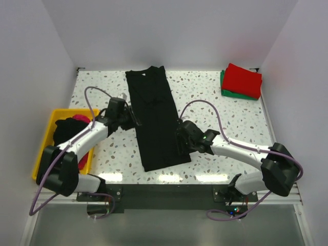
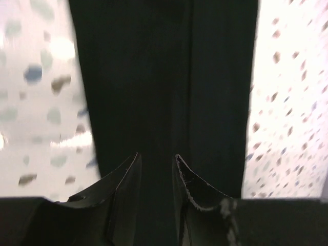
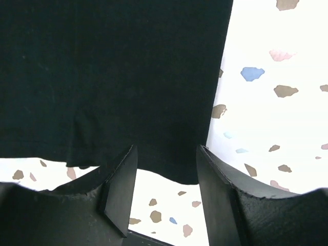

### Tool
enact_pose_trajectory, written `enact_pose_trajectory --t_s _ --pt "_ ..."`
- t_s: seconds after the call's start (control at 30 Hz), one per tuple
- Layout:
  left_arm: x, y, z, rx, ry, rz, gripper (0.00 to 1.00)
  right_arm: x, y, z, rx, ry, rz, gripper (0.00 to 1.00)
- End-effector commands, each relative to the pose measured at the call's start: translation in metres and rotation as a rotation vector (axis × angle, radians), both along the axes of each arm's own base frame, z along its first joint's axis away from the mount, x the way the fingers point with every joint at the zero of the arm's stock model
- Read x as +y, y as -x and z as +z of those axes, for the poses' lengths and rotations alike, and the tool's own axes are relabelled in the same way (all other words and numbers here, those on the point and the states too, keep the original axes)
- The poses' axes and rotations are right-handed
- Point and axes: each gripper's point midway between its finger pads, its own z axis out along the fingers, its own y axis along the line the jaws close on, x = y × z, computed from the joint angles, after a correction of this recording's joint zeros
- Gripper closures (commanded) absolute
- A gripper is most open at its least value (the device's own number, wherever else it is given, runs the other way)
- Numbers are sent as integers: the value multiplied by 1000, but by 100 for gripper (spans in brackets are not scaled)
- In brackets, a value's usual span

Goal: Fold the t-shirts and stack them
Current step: Fold the tshirt

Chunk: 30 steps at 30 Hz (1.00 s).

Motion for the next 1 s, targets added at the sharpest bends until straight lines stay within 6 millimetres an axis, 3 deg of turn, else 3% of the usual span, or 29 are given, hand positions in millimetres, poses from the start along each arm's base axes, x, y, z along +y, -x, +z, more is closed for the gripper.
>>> enact_pose_trajectory --t_s 0.0,0.07,0.1,0.23,0.47,0.7,0.97 --pt "3 49 -23 56 -40 10 65 -7 7 -2 2 22 33 47" --pt "-5 73 -26 69 -29 -30 66 -9 10 -4 7 22 39 47" --pt "-3 89 -38 103 -40 -46 66 -10 11 -6 10 24 39 48" --pt "-13 119 -41 105 -5 -118 61 -8 18 -13 40 10 55 48" --pt "-44 171 -68 209 -22 -259 58 -11 24 -24 68 18 53 49" --pt "-46 198 -84 268 -69 -300 56 -15 29 -34 88 23 47 50" --pt "-41 215 -90 297 -112 -316 56 -18 35 -44 112 28 48 54"
